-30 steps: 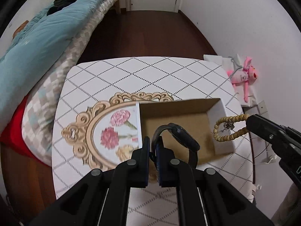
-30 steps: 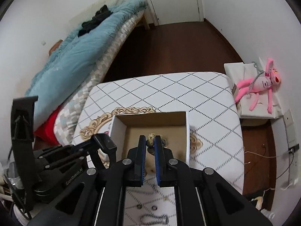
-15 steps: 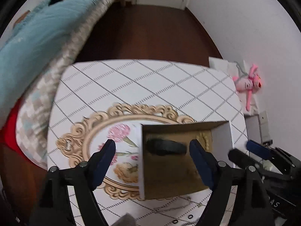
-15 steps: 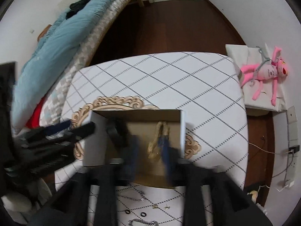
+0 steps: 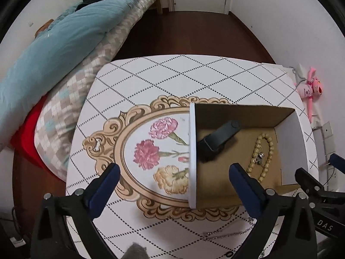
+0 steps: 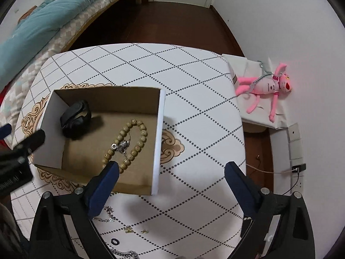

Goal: Organize jewelry
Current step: 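Carry both items into the white box and open both grippers, then lower the right gripper onto the silver chain bracelet and grasp it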

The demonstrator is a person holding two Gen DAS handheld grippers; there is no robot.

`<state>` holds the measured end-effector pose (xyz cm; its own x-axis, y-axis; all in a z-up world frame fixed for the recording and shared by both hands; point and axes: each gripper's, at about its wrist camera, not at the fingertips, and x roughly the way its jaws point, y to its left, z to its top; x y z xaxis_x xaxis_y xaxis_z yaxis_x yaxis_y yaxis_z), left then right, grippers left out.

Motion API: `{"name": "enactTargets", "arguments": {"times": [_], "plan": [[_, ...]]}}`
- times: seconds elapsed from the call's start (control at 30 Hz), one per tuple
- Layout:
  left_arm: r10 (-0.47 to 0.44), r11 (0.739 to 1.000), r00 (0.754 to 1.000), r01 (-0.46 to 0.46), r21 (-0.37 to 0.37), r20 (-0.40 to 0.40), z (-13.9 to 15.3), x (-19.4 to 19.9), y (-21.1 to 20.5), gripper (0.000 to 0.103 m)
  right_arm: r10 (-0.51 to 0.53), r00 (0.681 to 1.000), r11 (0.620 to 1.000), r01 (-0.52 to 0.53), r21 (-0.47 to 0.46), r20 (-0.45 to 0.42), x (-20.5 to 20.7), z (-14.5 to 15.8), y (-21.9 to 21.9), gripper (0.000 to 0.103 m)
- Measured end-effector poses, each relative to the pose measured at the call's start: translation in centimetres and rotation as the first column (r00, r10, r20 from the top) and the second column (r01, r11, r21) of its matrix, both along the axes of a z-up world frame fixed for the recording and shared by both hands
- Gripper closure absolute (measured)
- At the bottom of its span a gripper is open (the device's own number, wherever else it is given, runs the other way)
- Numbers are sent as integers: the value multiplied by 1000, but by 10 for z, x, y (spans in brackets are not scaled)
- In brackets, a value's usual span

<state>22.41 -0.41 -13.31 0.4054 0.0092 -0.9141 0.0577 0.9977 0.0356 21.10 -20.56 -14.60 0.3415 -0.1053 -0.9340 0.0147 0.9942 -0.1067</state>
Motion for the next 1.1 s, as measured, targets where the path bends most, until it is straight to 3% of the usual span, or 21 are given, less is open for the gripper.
{"name": "enactTargets", "arguments": {"times": [0.3,0.73,1.1], "plan": [[15,1000,998,-15,-6,59,19,-25,-2,0,-22,998,1000,21,19,54,-17,13,-1,4],[26,999,981,-19,-36,191,80,-78,0,0,-53,972,999,49,23,228,-75,81,-5,4],[10,998,971,4,-59,239,116,-106,2,0,-72,943,996,52,69,326,-111,132,-5,4]]}}
